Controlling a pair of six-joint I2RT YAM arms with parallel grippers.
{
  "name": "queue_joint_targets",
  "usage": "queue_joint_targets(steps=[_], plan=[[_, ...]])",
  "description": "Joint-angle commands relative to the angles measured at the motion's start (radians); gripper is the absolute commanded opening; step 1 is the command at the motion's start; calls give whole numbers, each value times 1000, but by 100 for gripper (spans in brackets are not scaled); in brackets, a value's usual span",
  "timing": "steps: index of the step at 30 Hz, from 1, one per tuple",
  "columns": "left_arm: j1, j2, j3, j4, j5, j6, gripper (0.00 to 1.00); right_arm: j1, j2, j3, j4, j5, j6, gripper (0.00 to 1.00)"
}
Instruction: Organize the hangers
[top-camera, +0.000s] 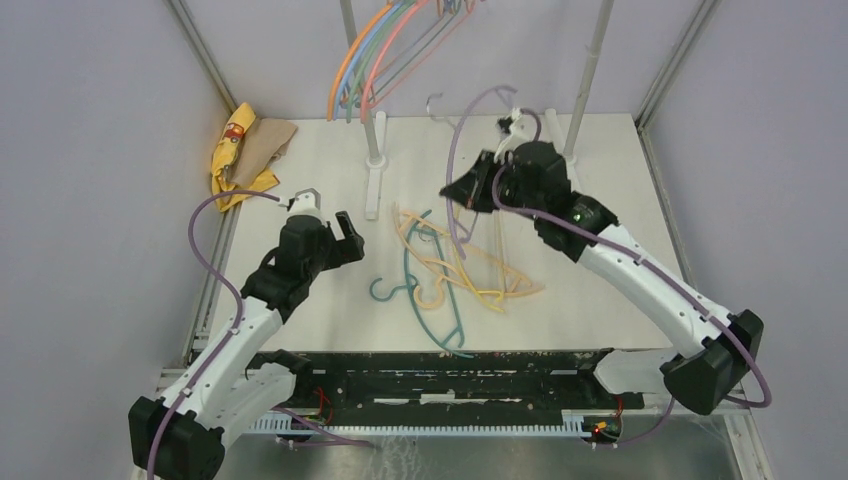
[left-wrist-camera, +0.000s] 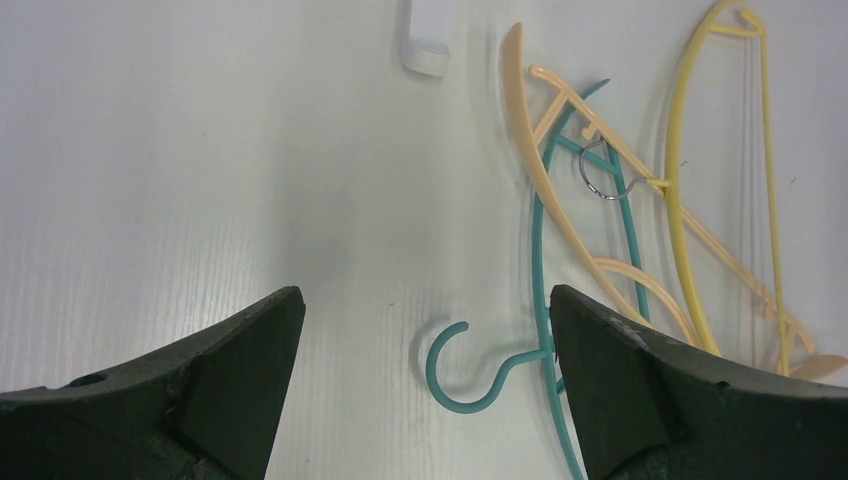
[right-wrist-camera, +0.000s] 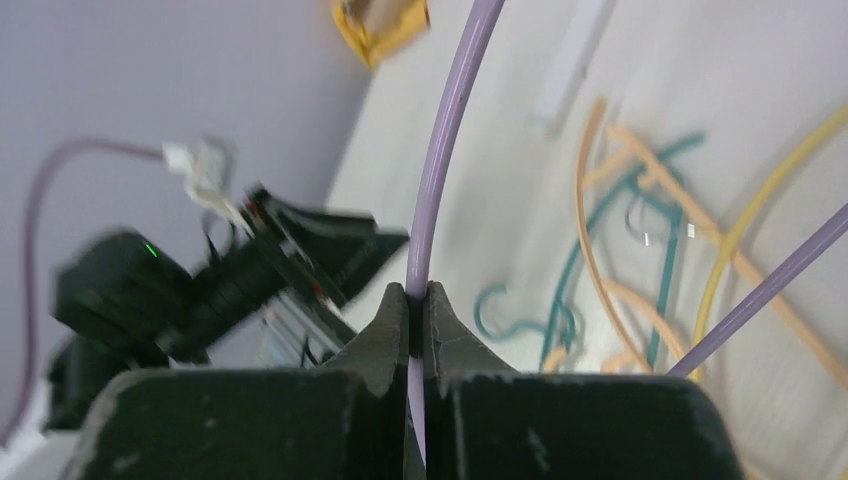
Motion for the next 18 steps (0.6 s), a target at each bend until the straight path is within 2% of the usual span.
queue_joint_targets(steps=[1,7,12,18], plan=[[5,-27,16,5,25,-21,99,-128,104,257,268,-71,59,1],[6,-31,29,-17,10,-9,99,-195,334,582,368,-160,161,1],[5,-25,47,-28,-4,5,99,-229,510,846,366,-201,224,1],[5,-28,50,-36,-14,11,99,-252,601,922,376,-195,290,1]])
